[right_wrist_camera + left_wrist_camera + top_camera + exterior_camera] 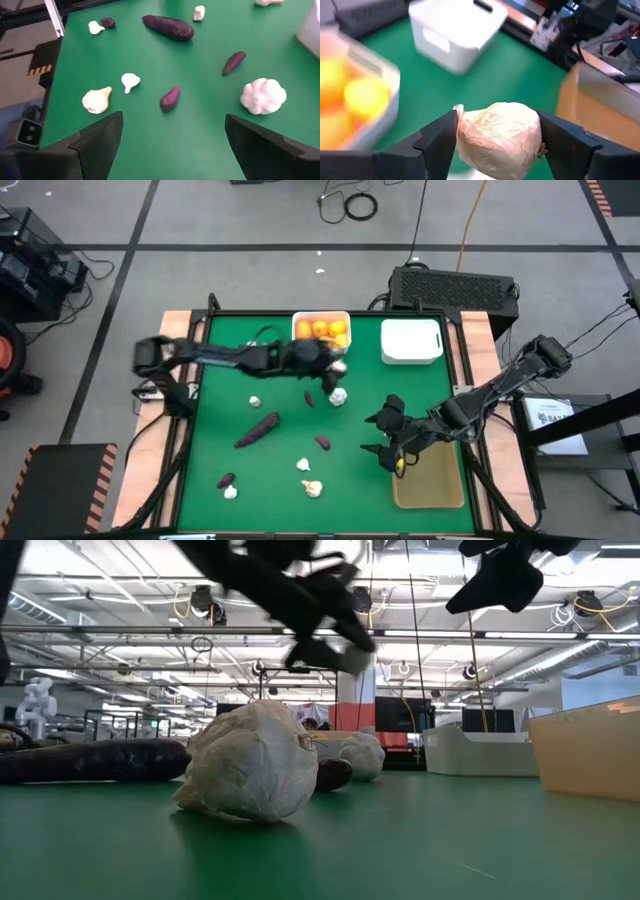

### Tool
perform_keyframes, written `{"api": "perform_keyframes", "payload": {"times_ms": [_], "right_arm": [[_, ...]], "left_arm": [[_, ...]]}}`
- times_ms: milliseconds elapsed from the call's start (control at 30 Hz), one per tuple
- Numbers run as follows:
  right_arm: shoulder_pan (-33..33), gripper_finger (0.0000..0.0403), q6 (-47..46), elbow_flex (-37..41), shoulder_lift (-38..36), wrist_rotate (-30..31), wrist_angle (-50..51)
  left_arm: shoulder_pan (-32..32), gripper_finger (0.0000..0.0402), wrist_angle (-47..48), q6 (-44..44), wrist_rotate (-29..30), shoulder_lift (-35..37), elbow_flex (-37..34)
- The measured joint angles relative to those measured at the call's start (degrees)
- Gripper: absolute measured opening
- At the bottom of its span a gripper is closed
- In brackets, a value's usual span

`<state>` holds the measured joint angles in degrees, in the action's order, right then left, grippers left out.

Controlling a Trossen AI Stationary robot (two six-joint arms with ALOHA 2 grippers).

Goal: Sort produce into baskets
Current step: Put the garlic into the right white bin

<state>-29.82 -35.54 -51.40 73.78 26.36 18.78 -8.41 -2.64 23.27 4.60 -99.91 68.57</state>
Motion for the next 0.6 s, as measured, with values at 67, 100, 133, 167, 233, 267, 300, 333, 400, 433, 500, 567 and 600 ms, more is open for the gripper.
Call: {"api": "perform_keyframes", "payload": {"times_ms": [67, 100, 133, 167, 233, 267, 300, 333, 400, 433, 500, 567, 600], "right_arm": [[-0.6, 0.0341, 0.1, 0.0, -0.2, 0.9, 0.0], [-0.8, 0.0341, 0.2, 0.0, -0.2, 0.9, 0.0], [-1.0, 0.0341, 0.3, 0.0, -0.2, 0.7, 0.2], [-1.2, 0.0341, 0.3, 0.0, -0.2, 0.7, 0.5], [-1.5, 0.0341, 0.2, 0.0, -0.2, 0.7, 1.6], [-1.7, 0.0341, -0.1, 0.0, -0.2, 0.7, 2.6], [-1.9, 0.0341, -0.7, 0.0, -0.2, 0.7, 3.6], [-2.1, 0.0341, -1.4, 0.0, -0.2, 0.7, 4.5], [-2.6, 0.0341, -2.6, 0.0, -0.2, 0.7, 5.9], [-2.9, 0.0341, -3.0, 0.0, -0.2, 0.7, 6.5], [-3.5, 0.0341, -3.5, 0.0, -0.2, 0.6, 7.2], [-4.0, 0.0341, -4.1, 0.0, -0.2, 0.6, 7.5], [-4.3, 0.0341, -4.3, 0.0, -0.2, 0.6, 7.5]], "left_arm": [[-2.0, 0.0262, -0.1, -2.7, -0.6, -5.2, 6.2], [-2.8, 0.0262, 0.0, -3.9, -1.1, -7.7, 9.4], [-3.6, 0.0262, 0.0, -4.8, -1.6, -10.2, 12.5], [-4.2, 0.0262, 0.0, -5.8, -1.8, -12.9, 15.7], [-5.3, 0.0262, 0.2, -7.3, -2.5, -17.8, 22.0], [-5.7, 0.0262, 0.2, -7.9, -2.9, -20.2, 25.1], [-6.0, 0.0262, 0.1, -8.6, -3.3, -22.5, 28.2], [-6.1, 0.0262, 0.1, -9.2, -3.9, -24.7, 31.3], [-6.4, 0.0262, -0.1, -10.0, -5.1, -29.2, 37.3], [-6.4, 0.0262, 0.0, -10.3, -5.5, -31.3, 40.1], [-6.5, 0.0262, 0.0, -10.6, -6.0, -35.8, 45.8], [-6.5, 0.0262, 0.2, -11.4, -6.0, -39.8, 50.8], [-6.5, 0.0262, 0.1, -12.4, -6.0, -41.7, 53.3]]}}
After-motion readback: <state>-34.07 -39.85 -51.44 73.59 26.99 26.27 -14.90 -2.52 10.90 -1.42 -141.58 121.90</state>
